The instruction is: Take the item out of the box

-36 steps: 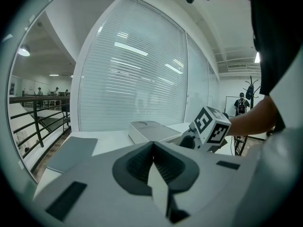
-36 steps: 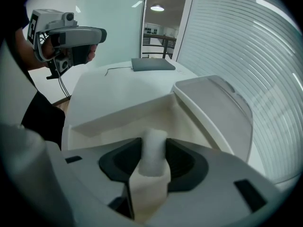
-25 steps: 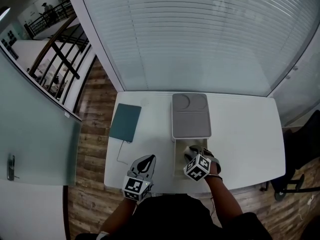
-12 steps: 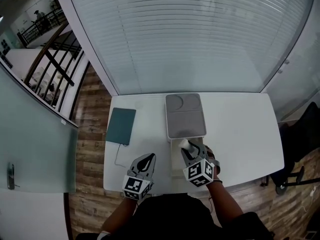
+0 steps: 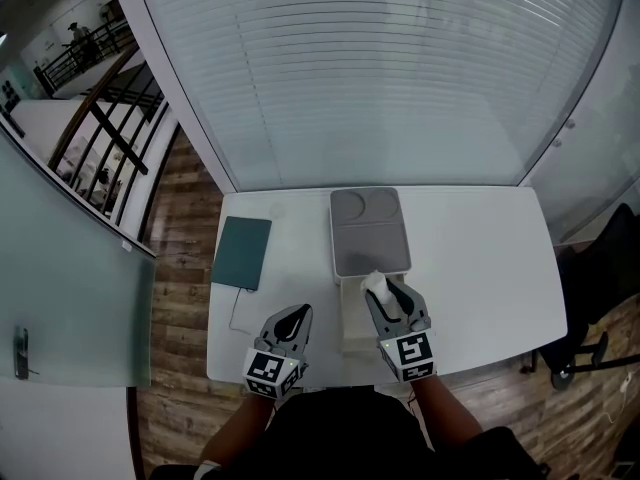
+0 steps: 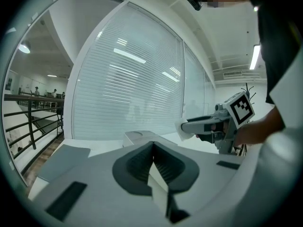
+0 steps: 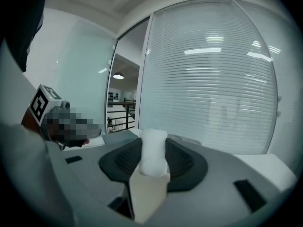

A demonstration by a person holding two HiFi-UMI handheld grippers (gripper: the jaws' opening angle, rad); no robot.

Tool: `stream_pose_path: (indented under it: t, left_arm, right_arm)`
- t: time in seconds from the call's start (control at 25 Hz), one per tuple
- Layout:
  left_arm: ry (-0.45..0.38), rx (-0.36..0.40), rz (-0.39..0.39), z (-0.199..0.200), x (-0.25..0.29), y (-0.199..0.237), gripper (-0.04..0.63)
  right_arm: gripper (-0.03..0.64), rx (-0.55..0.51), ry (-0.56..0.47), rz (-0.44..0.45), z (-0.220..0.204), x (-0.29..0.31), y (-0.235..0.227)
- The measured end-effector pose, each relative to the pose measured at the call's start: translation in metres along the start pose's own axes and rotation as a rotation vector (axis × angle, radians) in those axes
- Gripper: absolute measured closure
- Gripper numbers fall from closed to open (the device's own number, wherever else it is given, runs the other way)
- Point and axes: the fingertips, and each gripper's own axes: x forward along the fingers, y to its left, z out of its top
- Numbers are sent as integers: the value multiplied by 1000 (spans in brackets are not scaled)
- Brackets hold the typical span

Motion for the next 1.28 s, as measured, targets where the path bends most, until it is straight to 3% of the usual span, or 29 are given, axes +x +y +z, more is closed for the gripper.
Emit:
stream_pose_path:
  t: [0.32,0.52,0.96,1.28]
  left_arm:
    - [3,32,-11,1,3,-8,583]
    - [-8,43,-14,8,1,-14,583]
    - [-24,49,-23,16,2,-18,583]
    - [-34,60,-26,21,2,-20,583]
  right_arm:
    - [453,159,-145,-85,26,-22,-17]
    - [454,248,-245,-95,39,-37,-25]
    - [454,211,-402,-96,81,-62,-24]
    - [454,167,-427,-92,90,-65,-21]
